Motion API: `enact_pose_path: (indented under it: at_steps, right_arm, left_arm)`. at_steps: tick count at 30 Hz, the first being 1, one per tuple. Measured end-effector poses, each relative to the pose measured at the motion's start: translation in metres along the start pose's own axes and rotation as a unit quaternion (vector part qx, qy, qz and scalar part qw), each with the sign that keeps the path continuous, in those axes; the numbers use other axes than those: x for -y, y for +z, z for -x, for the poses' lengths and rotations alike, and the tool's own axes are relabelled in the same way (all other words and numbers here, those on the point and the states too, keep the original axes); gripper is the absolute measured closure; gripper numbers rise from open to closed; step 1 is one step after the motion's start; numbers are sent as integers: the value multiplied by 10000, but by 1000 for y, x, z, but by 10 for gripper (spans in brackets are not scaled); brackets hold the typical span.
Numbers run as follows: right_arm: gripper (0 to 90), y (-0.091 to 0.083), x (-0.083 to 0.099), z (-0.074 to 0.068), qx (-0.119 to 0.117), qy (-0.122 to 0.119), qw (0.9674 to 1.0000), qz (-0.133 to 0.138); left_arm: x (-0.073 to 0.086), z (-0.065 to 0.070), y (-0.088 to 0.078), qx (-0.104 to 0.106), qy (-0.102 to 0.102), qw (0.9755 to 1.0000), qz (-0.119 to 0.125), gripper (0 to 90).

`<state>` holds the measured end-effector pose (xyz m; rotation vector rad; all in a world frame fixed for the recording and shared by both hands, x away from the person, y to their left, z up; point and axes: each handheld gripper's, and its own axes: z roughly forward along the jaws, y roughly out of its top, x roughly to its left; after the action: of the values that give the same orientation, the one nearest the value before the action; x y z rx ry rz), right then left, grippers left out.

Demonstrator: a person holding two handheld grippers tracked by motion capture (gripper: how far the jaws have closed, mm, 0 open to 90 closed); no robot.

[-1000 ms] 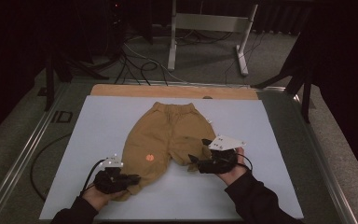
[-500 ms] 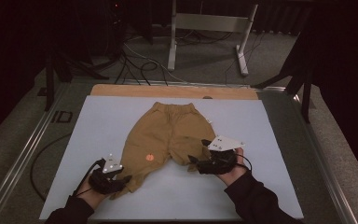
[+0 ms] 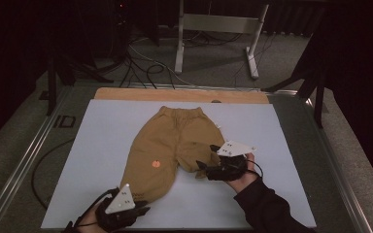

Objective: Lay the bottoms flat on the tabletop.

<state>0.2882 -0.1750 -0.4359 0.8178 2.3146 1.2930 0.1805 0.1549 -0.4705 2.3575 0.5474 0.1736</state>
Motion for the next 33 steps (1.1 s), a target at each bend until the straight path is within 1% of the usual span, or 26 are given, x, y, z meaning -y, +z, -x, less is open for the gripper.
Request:
enact_pose_path:
  at_steps: [1, 2, 4, 5, 6, 7, 8, 9, 11, 12, 14, 16, 17, 18, 19, 20, 22, 23, 24, 26, 27, 28, 30, 31, 32, 33]
  right_arm:
    - [286, 0, 0, 0, 0, 0, 10000, 0]
    - [286, 0, 0, 0, 8, 34, 10000, -2]
    - [286, 0, 0, 1, 2, 47, 10000, -9]
    - [286, 0, 0, 1, 4, 41, 10000, -10]
    - [286, 0, 0, 1, 4, 41, 10000, -10]
    - [286, 0, 0, 1, 12, 47, 10000, -5]
    - [286, -1, 0, 1, 13, 49, 10000, -6]
    - [286, -1, 0, 1, 18, 51, 10000, -5]
    - [284, -1, 1, 2, 25, 69, 10000, -6]
    - [283, -1, 1, 2, 27, 64, 10000, -10]
    - [281, 0, 2, 2, 6, 82, 10000, -21]
    - [281, 0, 2, 1, 17, 75, 10000, -34]
    - [282, 0, 2, 1, 14, 64, 10000, -40]
    - [281, 1, 2, 1, -1, 53, 10000, -44]
    - [281, 1, 2, 1, -1, 53, 10000, -44]
    - [282, 1, 1, 1, -2, 56, 10000, -51]
    - [282, 1, 1, 0, -5, 60, 10000, -45]
    - [282, 1, 1, 1, -6, 35, 10000, -23]
    - [282, 0, 1, 1, 3, 35, 10000, -22]
    - [283, -1, 0, 2, 14, 50, 10000, -2]
    - [283, -2, 0, 3, 29, 56, 10000, 17]
    - [283, -2, -1, 3, 31, 48, 10000, 27]
    - [283, -3, -1, 3, 40, 67, 10000, 38]
    - [283, -3, -1, 3, 40, 67, 10000, 38]
    - [283, -3, -1, 3, 53, 69, 10000, 41]
    - [283, -4, -1, 3, 51, 72, 10000, 44]
  left_arm:
    - [0, 0, 0, 0, 0, 10000, 0, 789]
    - [3, -1, 12, 118, 45, 9998, -177, 789]
    - [6, -7, 20, 32, 75, 9994, -321, 751]
    - [8, -12, 23, -17, 18, 9994, -346, 724]
    - [8, -12, 23, -17, 18, 9994, -346, 714]
    - [11, -22, 25, -177, -38, 9989, -431, 698]
    - [13, -27, 26, -211, -58, 9988, -447, 669]
    - [14, -31, 26, -202, -127, 9987, -452, 668]
    - [18, -36, 27, -244, -129, 9982, -536, 645]
    - [20, -37, 26, -282, -132, 9982, -513, 642]
    - [21, -37, 26, -279, -103, 9984, -488, 634]
    - [21, -33, 27, -400, 103, 9977, -540, 635]
    - [20, -32, 28, -433, 155, 9973, -565, 642]
    - [19, -32, 28, -543, 196, 9966, -594, 680]
    - [19, -32, 28, -543, 196, 9966, -594, 768]
    - [16, -33, 27, -663, 97, 9956, -657, 883]
    - [14, -33, 25, -655, 90, 9958, -632, 887]
    - [12, -32, 23, -624, 11, 9965, -559, 894]
    - [10, -32, 19, -544, -64, 9975, -457, 895]
    - [4, -31, 10, -320, -273, 9989, -183, 894]
    - [-2, -30, 1, -90, -392, 9992, 49, 893]
    - [-4, -27, -2, -17, -429, 9990, 132, 892]
    - [-8, -22, -6, 189, -427, 9984, 306, 887]
    - [-8, -22, -6, 189, -427, 9984, 306, 886]
    - [-11, -16, -7, 331, -402, 9981, 328, 883]
    - [-12, -14, -5, 424, -411, 9978, 305, 880]
